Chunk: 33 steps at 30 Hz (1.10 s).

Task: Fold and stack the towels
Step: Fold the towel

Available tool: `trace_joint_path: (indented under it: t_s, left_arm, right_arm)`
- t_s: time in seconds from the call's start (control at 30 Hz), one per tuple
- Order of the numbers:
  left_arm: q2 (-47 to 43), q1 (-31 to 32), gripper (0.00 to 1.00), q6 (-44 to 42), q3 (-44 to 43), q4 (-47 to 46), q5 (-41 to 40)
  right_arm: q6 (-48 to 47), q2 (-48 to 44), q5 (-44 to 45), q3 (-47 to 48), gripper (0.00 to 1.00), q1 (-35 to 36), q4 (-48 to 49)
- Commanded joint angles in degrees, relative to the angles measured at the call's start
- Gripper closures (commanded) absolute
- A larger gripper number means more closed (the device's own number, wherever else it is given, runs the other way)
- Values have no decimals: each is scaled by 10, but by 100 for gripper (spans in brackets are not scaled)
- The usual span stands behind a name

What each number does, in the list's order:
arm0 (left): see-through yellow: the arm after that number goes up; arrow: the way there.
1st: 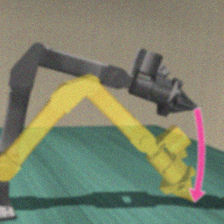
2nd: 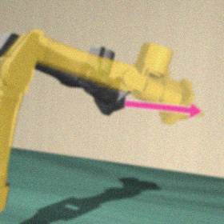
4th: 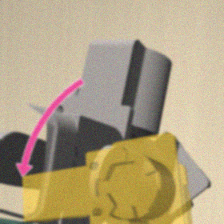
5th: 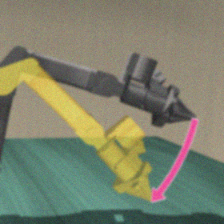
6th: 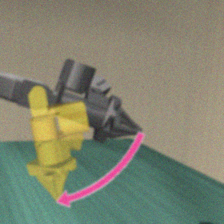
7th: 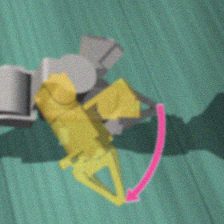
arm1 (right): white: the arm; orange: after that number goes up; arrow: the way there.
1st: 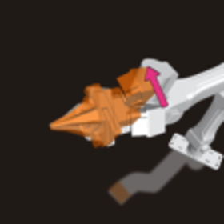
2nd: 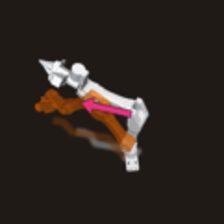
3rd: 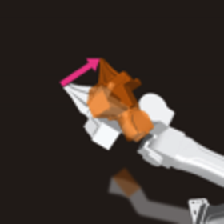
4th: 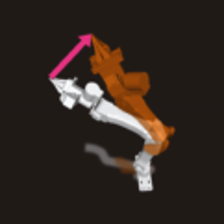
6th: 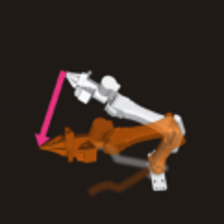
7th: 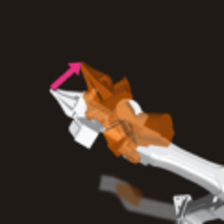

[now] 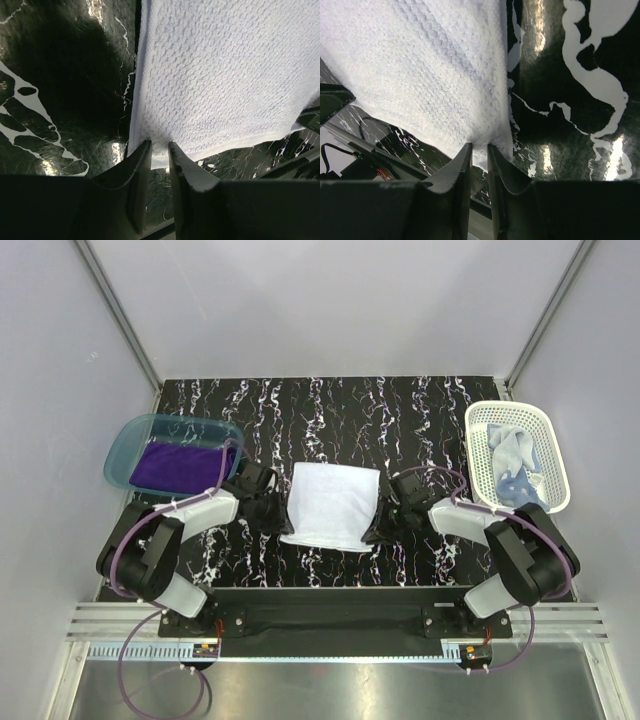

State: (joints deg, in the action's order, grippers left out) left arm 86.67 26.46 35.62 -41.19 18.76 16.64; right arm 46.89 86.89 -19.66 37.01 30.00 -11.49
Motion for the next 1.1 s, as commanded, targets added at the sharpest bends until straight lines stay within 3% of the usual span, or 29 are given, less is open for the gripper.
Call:
trace_joint_path:
  t_s: [0.0,0.13,0.23,0.27,0.37,0.53,0.6,0.63,0.7,0.83,1.07]
  left_arm:
    - [1,1,73,3,-5,45,-84]
    - [-26,2,69,-2,-41,66,-53]
    - [-23,-1,58,-51,-132,94,-33]
    - [-13,-2,56,-74,-197,108,-26]
    - [66,-16,56,-161,-330,147,-34]
    - [207,-55,57,-298,-487,195,26]
    - [270,-55,54,-347,-557,243,16]
    - [288,-53,54,-393,-578,281,-5]
    - [320,-56,52,-409,-609,285,-14]
    - [356,-72,48,-443,-626,253,66]
    - [432,-74,51,-487,-666,279,68]
  right_arm:
    - [-15,-22,32,-23,75,7,-18]
    - [-48,-81,46,14,66,6,-63]
    - [-109,-92,60,71,60,3,-82]
    - [-129,-88,61,106,55,-1,-82]
    - [-211,-33,20,170,55,-43,-88]
    - [-325,127,-72,334,58,-133,-154]
    - [-408,207,-144,414,52,-149,-208]
    - [-436,232,-155,445,50,-158,-276]
    - [-466,275,-155,497,45,-167,-298]
    - [-504,310,-177,539,38,-201,-312]
    - [-596,383,-241,633,40,-210,-382]
